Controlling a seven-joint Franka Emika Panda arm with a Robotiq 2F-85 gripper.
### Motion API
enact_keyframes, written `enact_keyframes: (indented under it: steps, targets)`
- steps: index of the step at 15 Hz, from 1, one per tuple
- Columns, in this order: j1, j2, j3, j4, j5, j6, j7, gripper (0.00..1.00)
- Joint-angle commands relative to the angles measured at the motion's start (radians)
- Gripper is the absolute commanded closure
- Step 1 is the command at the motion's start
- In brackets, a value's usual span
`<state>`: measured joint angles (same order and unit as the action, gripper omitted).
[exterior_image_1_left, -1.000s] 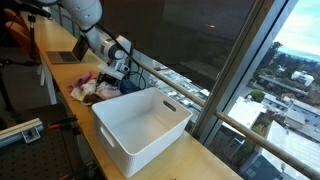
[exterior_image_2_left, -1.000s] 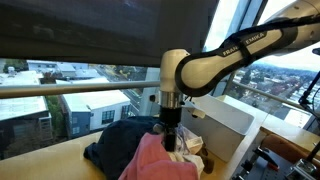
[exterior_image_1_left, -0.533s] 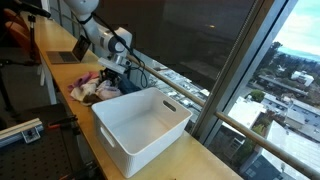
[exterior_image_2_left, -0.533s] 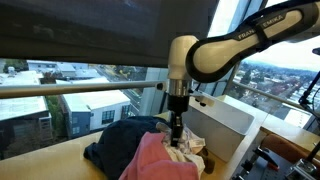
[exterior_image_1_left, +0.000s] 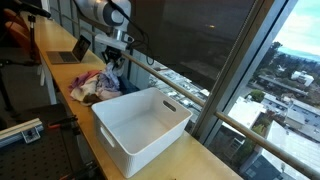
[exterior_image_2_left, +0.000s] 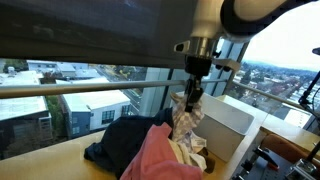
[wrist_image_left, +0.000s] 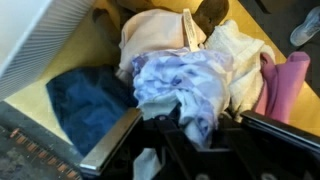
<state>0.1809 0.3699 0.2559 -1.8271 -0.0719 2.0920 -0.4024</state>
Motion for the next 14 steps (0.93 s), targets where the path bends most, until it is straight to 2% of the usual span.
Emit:
enact_keyframes:
  steps: [1, 8, 14]
  targets:
    - [-0.033, -0.153, -0.024, 0.007, 0.013, -0.058, -0.013, 0.96]
    - [-0.09, -0.27, -0.106, 0.234, 0.017, -0.128, -0.007, 0.96]
    - [-0.124, -0.276, -0.162, 0.547, 0.02, -0.243, -0.023, 0.96]
